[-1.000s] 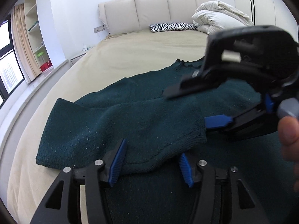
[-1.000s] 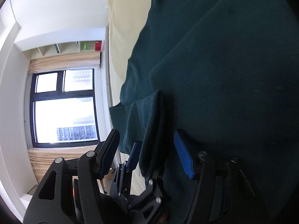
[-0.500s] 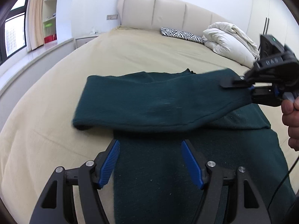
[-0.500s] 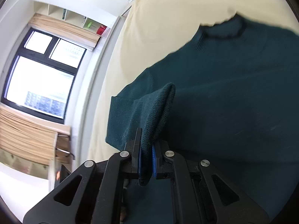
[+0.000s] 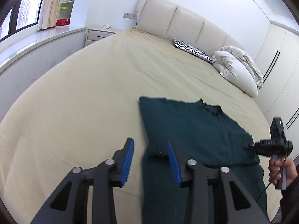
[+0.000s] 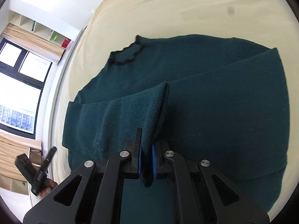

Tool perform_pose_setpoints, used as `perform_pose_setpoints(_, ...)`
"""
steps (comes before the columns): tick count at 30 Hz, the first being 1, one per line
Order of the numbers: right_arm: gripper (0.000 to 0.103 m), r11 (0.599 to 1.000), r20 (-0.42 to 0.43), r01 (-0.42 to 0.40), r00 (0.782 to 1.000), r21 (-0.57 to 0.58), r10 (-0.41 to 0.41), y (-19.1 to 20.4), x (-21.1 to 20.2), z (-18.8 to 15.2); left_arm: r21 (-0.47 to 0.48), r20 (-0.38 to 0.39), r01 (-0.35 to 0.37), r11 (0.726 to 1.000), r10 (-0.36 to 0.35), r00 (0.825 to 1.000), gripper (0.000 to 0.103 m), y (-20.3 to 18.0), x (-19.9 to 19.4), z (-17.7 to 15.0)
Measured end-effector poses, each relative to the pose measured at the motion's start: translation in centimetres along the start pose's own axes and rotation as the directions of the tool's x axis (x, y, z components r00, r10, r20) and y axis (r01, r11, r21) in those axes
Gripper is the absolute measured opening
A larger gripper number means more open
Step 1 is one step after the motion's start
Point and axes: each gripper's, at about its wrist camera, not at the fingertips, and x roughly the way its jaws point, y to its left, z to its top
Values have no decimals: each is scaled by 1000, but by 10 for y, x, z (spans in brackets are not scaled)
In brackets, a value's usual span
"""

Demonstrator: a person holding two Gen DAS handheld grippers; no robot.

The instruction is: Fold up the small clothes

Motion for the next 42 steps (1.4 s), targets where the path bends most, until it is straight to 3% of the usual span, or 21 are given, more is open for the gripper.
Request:
perform_pose_setpoints(4,7,1000,14,8,1000,14,-8,-18,-10,7,-30,-21,47,998,-47,999,28,0,16,24)
perform_pose_setpoints(8,7,1000,11,11,1000,24,-12,-16,1,5,-12,-98,80,997,-81,992,20,-16,56,32)
perform_pose_setpoints(13,8,997,12,-25,1000,66,25,-25,7,4,9,-235,27,1000,-25,972,16,-17,117,13)
perform_pose_setpoints(19,13,979,60,-74,996,191,63,-57,-12,-1,-15,-214,60,998,-61,975,15,-6,106,11)
perform_pose_setpoints(23,14,957,112,-172,982,233,149,-60,-25,-11,-37,-135,57,998,-62,989,38,-5,82,30)
perform_pose_setpoints(28,14,980,70,-88,995,178,77,-42,-10,-14,51,-140,50,997,-43,989,39,-26,98,51)
perform_pose_setpoints(32,12,986,85,-65,995,153,52,-36,-2,-5,97,-206,-5,995,25,978,38,-24,130,30)
perform_pose_setpoints(35,8,991,110,-24,994,129,10,-33,-8,1,107,-162,7,994,10,987,38,-18,124,21)
perform_pose_setpoints(39,8,988,110,-2,994,157,-15,-48,-1,7,83,-164,38,996,-24,986,38,-11,123,20)
perform_pose_setpoints(42,8,981,119,-47,993,190,24,-59,2,7,63,-179,46,997,-34,983,38,-10,120,24)
